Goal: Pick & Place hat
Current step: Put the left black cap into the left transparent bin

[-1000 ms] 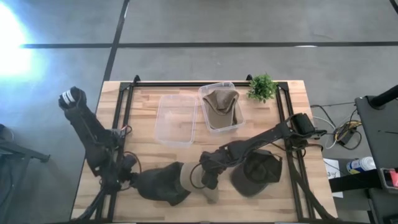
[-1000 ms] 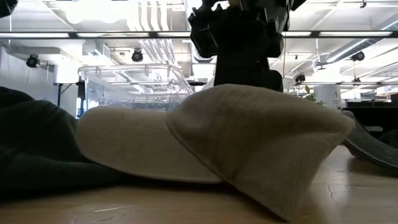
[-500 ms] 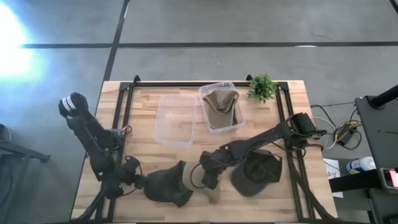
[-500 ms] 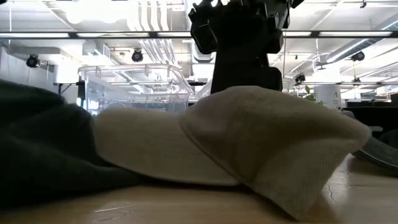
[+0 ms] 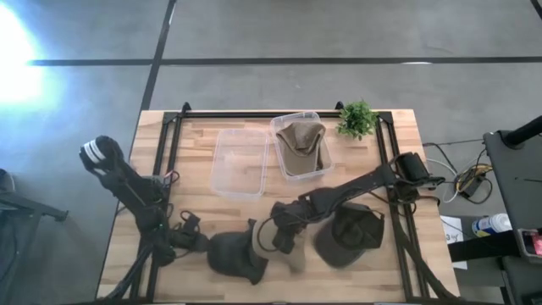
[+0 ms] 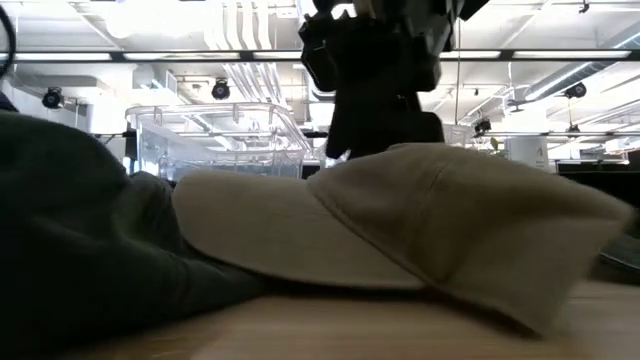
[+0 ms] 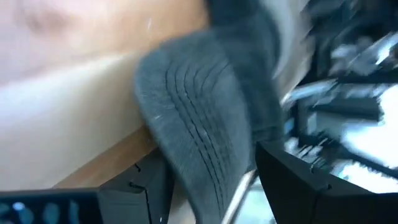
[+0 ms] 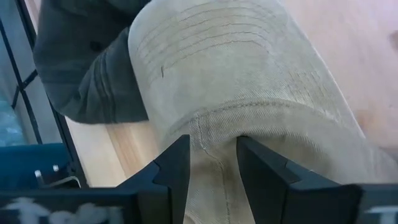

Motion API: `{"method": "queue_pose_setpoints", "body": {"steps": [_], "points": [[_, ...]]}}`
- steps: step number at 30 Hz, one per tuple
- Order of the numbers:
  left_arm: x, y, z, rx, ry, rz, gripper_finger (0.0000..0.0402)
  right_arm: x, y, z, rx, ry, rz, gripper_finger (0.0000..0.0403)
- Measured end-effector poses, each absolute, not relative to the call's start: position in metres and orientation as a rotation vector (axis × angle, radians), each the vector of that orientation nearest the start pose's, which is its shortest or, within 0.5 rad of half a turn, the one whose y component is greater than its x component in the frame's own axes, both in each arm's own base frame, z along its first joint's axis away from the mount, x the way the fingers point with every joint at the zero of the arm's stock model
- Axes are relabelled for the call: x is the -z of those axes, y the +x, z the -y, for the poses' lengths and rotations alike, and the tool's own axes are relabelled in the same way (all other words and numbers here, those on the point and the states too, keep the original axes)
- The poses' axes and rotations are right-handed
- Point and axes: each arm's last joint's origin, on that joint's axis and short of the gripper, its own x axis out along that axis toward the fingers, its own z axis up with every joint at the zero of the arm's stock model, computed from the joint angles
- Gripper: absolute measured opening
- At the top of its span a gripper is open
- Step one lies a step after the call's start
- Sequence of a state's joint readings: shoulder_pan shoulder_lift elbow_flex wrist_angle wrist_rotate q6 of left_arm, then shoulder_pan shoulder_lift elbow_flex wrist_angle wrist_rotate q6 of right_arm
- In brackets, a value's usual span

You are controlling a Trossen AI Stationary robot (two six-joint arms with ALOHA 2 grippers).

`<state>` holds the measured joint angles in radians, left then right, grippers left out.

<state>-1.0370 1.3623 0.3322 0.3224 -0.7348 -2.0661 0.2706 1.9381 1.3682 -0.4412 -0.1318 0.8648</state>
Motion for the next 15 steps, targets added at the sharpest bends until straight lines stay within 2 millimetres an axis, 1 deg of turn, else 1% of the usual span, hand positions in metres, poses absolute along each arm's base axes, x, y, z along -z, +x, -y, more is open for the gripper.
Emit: {"method": "queue_pose_setpoints", "body": {"steps": [2, 4, 7, 10, 13, 15], "points": [[-0.120, 0.130, 0.174, -0.253, -1.444, -0.617, 0.0211, -0.187, 0.391, -0.108, 0.094, 0.716, -1.081, 0.0127], [-0.116, 0.135, 0.175, -0.266, -1.435, -0.650, 0.0211, -0.188, 0.393, -0.105, 0.097, 0.722, -1.066, 0.0127], [-0.115, 0.138, 0.175, -0.279, -1.430, -0.623, 0.0211, -0.188, 0.394, -0.103, 0.100, 0.725, -1.063, 0.0127], [-0.119, 0.140, 0.175, -0.267, -1.423, -0.568, 0.0203, -0.188, 0.394, -0.103, 0.100, 0.725, -1.065, 0.0127], [-0.126, 0.141, 0.174, -0.234, -1.393, -0.516, 0.0174, -0.188, 0.393, -0.103, 0.099, 0.724, -1.067, 0.0127], [-0.130, 0.141, 0.174, -0.208, -1.367, -0.512, 0.0142, -0.188, 0.393, -0.103, 0.096, 0.720, -1.067, 0.0127]]}}
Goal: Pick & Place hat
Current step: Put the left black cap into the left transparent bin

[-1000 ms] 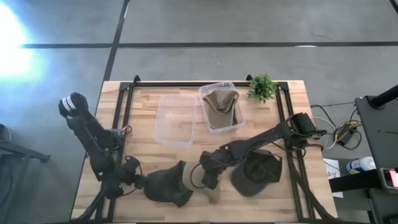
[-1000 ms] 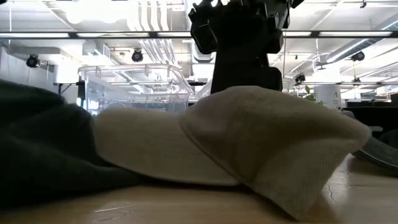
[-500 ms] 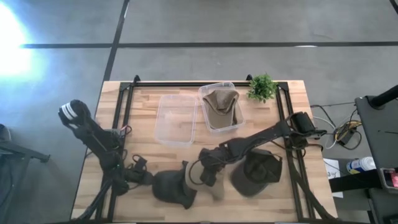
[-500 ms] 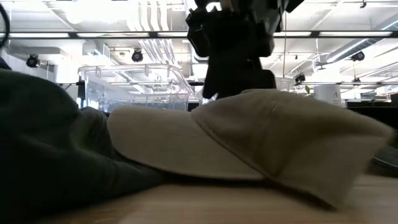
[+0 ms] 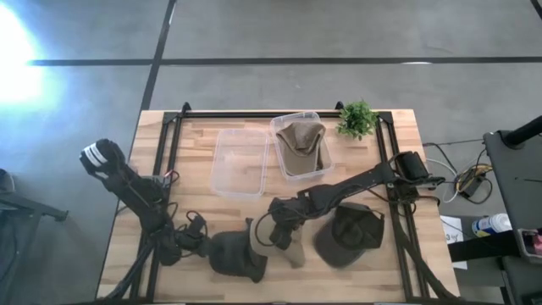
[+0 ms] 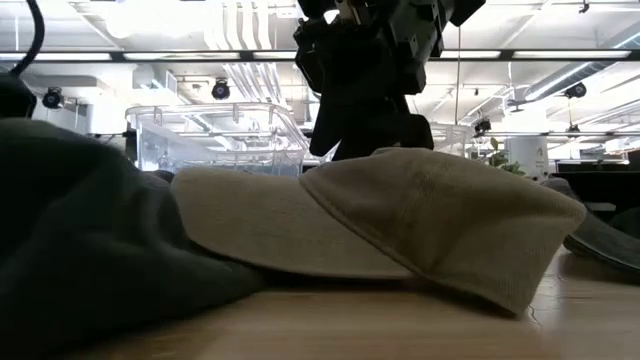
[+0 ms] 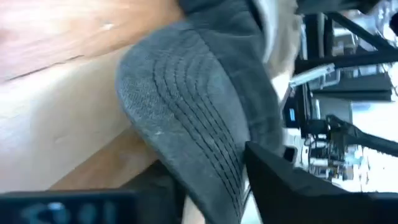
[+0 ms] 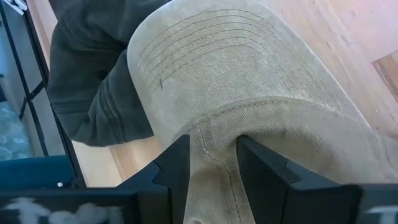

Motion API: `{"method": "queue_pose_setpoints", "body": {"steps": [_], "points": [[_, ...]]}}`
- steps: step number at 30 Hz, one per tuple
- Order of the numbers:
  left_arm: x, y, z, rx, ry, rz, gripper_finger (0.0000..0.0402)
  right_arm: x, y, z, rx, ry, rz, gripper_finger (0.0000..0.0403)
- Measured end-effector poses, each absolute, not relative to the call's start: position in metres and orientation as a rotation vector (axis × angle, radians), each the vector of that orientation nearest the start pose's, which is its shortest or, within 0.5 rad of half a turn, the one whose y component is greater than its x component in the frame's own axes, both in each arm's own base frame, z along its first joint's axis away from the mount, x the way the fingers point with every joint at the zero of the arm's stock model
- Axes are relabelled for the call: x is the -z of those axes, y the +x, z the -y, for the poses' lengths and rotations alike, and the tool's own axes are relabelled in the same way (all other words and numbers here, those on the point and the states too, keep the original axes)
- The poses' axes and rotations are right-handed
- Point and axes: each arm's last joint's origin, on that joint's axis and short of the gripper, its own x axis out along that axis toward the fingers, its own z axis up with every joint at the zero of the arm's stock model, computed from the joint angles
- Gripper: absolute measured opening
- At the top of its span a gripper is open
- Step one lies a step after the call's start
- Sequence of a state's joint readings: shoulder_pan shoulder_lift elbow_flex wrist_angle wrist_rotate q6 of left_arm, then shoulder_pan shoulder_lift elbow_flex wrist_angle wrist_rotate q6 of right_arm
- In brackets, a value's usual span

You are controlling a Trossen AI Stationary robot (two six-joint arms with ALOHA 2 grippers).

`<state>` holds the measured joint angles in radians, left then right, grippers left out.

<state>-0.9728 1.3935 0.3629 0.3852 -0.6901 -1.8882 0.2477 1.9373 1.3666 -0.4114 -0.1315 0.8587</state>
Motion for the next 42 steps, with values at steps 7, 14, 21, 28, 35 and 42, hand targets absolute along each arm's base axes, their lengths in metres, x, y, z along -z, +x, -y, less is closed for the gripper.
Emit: {"method": "queue_pose_setpoints", "body": {"steps": [7, 14, 21, 28, 35, 42], "points": [[-0.141, 0.148, 0.174, -0.179, -1.322, -0.450, 0.0013, -0.188, 0.393, -0.103, 0.088, 0.705, -1.069, 0.0127], [-0.155, 0.149, 0.174, -0.144, -1.318, -0.425, 0.0007, -0.202, 0.389, -0.102, 0.052, 0.656, -1.034, 0.0124], [-0.221, 0.147, 0.167, -0.087, -1.182, -0.237, 0.0005, -0.241, 0.368, -0.091, 0.205, 0.531, -0.931, 0.0114], [-0.288, 0.134, 0.137, -0.269, -0.961, -0.123, 0.0005, -0.238, 0.344, -0.086, 0.260, 0.522, -1.105, 0.0113], [-0.355, 0.133, 0.106, -0.466, -0.765, 0.029, 0.0005, -0.218, 0.330, -0.102, 0.347, 0.535, -1.139, 0.0112], [-0.370, 0.158, 0.059, -0.641, -0.815, 0.002, 0.0005, -0.241, 0.304, -0.097, 0.591, 0.553, -1.050, 0.0111]]}}
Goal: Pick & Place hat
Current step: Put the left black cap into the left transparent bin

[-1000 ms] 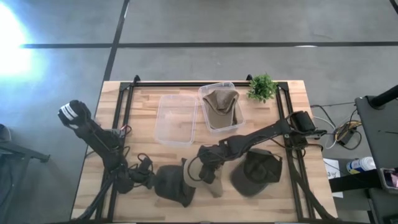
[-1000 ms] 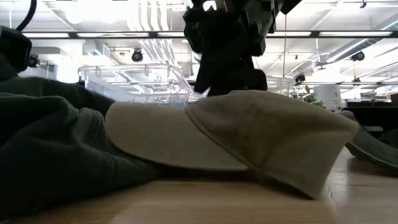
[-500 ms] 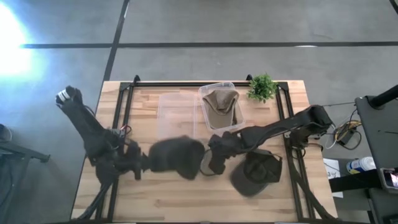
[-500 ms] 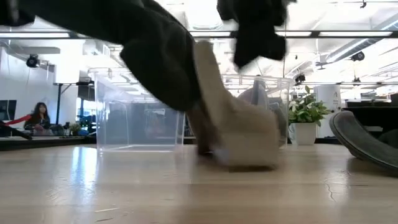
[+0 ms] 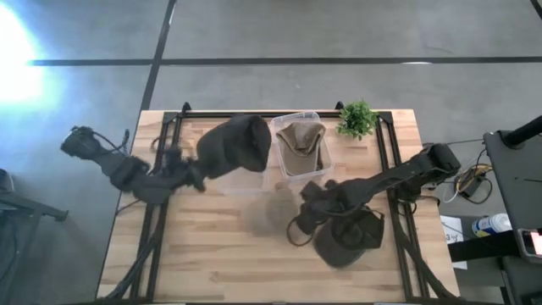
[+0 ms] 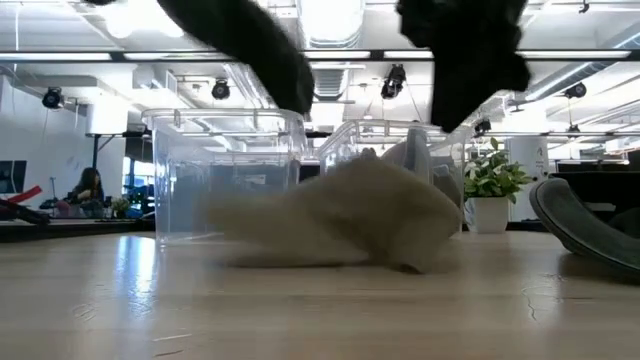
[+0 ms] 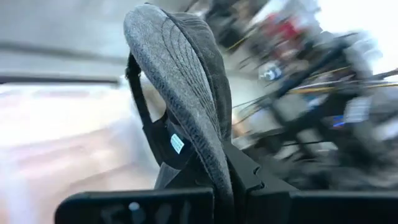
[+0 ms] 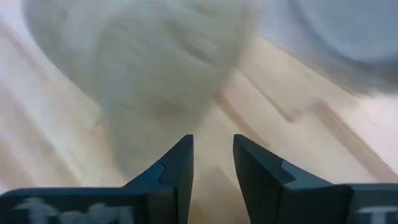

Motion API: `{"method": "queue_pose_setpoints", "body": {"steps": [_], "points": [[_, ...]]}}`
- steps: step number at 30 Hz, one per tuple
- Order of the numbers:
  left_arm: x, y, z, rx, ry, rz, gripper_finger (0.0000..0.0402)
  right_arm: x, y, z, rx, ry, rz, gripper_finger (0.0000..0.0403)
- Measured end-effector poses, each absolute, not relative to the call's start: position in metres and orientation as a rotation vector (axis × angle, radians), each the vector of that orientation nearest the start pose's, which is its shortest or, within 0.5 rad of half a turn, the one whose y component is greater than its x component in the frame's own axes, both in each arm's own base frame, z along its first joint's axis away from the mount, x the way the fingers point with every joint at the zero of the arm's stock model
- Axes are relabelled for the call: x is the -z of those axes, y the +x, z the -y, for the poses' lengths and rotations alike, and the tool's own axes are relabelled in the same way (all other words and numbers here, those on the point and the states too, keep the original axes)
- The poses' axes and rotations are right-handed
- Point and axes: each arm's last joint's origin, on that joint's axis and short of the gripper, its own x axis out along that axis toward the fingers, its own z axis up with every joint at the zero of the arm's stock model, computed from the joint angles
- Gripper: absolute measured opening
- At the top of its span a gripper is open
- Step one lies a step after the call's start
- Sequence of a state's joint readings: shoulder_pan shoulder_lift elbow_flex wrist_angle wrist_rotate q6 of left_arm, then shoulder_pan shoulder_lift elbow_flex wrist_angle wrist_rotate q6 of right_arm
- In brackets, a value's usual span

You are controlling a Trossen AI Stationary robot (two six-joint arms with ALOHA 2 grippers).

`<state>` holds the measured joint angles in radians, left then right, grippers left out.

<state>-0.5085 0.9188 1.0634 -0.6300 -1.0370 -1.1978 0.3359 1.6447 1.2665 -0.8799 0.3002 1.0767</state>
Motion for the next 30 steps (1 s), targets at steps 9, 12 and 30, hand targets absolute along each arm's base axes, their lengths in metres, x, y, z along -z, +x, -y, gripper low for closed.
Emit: {"method": "queue_pose_setpoints", "body": {"steps": [9, 12, 30], "points": [[-0.336, 0.172, 0.014, -0.847, -0.852, -0.405, 0.0007, -0.260, 0.261, -0.088, 0.729, 0.656, -0.980, 0.0118], [-0.330, 0.182, 0.008, -0.860, -0.819, -0.468, 0.0007, -0.259, 0.251, -0.086, 0.742, 0.678, -0.973, 0.0116], [-0.309, 0.238, 0.005, -0.656, -0.632, -0.799, 0.0129, -0.232, 0.239, -0.101, -0.051, 0.224, -1.276, 0.0150]]}}
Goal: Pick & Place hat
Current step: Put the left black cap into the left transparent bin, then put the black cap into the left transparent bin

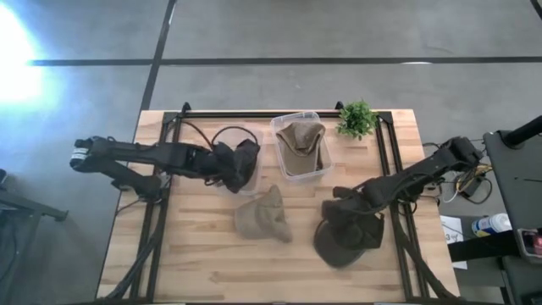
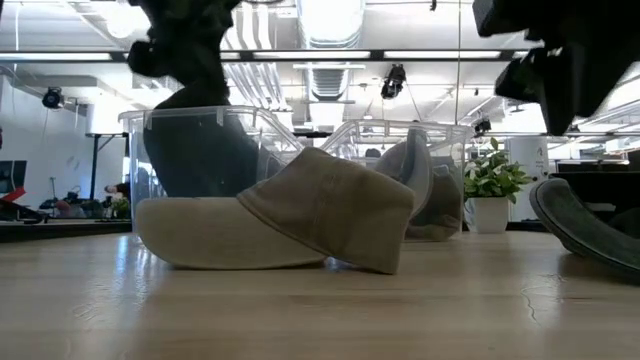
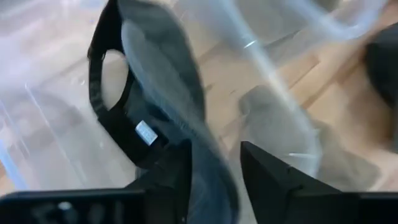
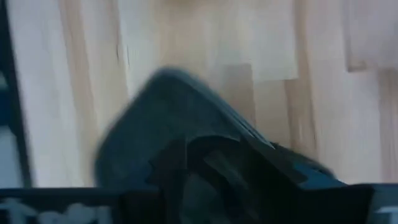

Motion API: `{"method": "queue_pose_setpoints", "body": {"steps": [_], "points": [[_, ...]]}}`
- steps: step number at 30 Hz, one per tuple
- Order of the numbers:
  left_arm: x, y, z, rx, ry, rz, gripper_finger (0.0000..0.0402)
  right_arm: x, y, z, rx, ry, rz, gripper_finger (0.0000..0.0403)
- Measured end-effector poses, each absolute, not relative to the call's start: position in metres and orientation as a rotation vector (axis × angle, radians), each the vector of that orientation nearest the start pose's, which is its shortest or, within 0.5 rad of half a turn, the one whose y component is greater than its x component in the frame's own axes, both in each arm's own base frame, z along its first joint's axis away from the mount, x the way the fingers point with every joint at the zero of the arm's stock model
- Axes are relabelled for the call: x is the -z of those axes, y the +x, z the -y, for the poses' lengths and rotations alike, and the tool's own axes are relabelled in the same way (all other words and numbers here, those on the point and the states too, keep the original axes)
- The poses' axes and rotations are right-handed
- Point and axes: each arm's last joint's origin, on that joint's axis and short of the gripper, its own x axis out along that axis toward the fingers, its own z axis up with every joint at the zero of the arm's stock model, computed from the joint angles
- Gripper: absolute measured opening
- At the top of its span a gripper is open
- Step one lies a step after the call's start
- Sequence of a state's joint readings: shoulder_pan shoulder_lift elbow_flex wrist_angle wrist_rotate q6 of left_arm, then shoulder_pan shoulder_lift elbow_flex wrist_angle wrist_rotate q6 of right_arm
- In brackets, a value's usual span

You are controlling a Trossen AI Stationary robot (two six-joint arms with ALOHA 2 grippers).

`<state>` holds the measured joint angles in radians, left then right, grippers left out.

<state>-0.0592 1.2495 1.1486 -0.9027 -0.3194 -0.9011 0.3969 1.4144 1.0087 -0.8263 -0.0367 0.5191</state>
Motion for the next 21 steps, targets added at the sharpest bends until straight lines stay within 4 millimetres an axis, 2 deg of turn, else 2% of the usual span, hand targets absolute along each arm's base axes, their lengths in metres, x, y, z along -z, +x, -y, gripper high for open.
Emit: {"method": "queue_pose_setpoints", "body": {"steps": [5, 11, 14, 21], "points": [[-0.349, 0.227, 0.009, -0.576, -0.638, -0.696, 0.0167, -0.225, 0.257, -0.108, -0.190, 0.001, -1.326, 0.0173], [-0.389, 0.207, 0.011, -0.516, -0.658, -0.551, 0.0176, -0.209, 0.274, -0.112, -0.230, -0.126, -1.405, 0.0192], [-0.399, 0.199, 0.010, -0.509, -0.671, -0.504, 0.0176, -0.199, 0.277, -0.113, -0.225, -0.135, -1.439, 0.0196], [-0.408, 0.189, 0.009, -0.491, -0.688, -0.456, 0.0176, -0.184, 0.277, -0.114, -0.229, -0.133, -1.491, 0.0190]]}}
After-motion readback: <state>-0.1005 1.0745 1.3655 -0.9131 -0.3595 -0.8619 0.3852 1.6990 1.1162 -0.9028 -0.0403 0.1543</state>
